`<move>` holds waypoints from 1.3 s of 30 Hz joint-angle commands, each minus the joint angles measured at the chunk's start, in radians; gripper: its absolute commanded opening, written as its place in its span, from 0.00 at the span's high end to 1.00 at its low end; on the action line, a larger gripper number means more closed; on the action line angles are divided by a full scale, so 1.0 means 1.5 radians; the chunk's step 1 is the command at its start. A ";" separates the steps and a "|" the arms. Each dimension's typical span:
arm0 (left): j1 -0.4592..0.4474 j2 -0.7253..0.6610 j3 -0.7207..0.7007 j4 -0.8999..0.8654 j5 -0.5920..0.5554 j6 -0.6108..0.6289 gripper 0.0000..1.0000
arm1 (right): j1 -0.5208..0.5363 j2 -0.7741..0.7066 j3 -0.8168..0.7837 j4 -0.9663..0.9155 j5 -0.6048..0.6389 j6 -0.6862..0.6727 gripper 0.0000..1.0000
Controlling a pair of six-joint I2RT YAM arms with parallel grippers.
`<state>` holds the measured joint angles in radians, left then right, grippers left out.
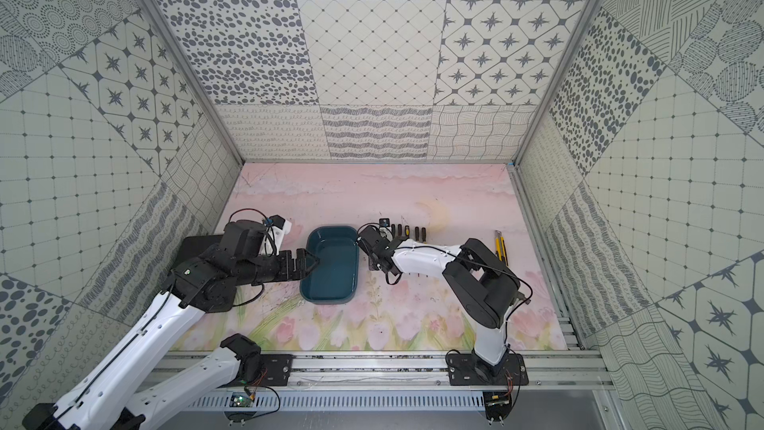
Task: Take the file tool out of the storage box
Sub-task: Place the file tool at the center of the board.
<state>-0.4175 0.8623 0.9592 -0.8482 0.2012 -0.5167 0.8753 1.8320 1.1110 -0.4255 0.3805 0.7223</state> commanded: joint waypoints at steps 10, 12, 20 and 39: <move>0.002 -0.011 -0.046 -0.012 -0.044 0.006 0.01 | -0.007 0.025 0.015 0.015 0.010 -0.004 1.00; 0.001 -0.010 -0.046 -0.012 -0.047 0.005 0.01 | -0.007 0.027 0.014 0.014 0.010 -0.003 1.00; 0.001 -0.005 -0.046 -0.013 -0.053 0.004 0.01 | -0.007 0.024 0.017 0.008 0.012 -0.004 0.86; 0.003 -0.039 -0.047 -0.021 -0.140 -0.034 0.01 | -0.024 -0.186 -0.002 -0.009 -0.015 -0.107 0.19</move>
<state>-0.4160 0.8322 0.8890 -0.8581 0.0700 -0.5339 0.8581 1.6306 1.1160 -0.4515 0.3725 0.6163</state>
